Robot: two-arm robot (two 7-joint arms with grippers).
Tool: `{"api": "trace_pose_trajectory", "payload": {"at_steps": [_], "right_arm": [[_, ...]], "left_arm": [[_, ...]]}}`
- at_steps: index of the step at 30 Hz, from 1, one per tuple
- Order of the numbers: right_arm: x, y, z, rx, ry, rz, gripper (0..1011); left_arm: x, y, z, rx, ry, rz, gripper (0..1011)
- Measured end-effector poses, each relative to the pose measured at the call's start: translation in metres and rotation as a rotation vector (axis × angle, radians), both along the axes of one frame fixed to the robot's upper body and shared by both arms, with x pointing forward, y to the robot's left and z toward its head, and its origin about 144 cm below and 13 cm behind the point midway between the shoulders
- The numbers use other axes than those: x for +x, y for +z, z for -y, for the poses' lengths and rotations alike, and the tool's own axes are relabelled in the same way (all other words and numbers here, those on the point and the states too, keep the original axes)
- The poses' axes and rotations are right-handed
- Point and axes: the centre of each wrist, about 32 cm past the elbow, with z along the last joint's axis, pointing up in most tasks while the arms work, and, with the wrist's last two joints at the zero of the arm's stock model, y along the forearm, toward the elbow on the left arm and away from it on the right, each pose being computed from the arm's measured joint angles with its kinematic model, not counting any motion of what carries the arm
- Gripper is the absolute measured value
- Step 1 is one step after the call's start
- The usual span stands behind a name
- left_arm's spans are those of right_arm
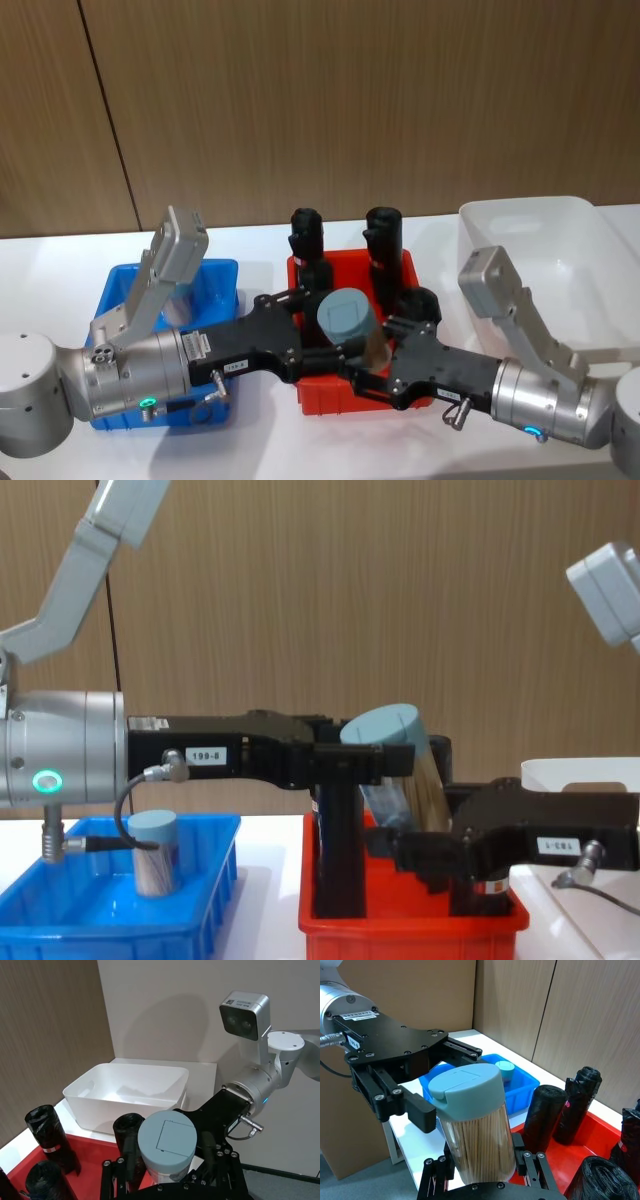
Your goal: Pick the cotton swabs from the blue box and place them into the white box.
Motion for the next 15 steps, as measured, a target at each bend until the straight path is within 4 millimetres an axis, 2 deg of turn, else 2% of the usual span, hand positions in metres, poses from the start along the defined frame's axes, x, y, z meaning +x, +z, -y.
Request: {"api": "trace_pose_trajectory", "payload": {"at_steps": [8,15], "right_arm": [[-0.0017,0.0002,0.0019,0.005,-0.004,0.0,661],[-0.0037,0.0002,0.0059,0.014,-0.014,0.002,661]], "left_arm": [[0.0,-0.0001,0.0001,0.0,0.0,0.0,1004],[0.0,-0.0001,0.0001,0.0,0.0,0.0,1004]]}}
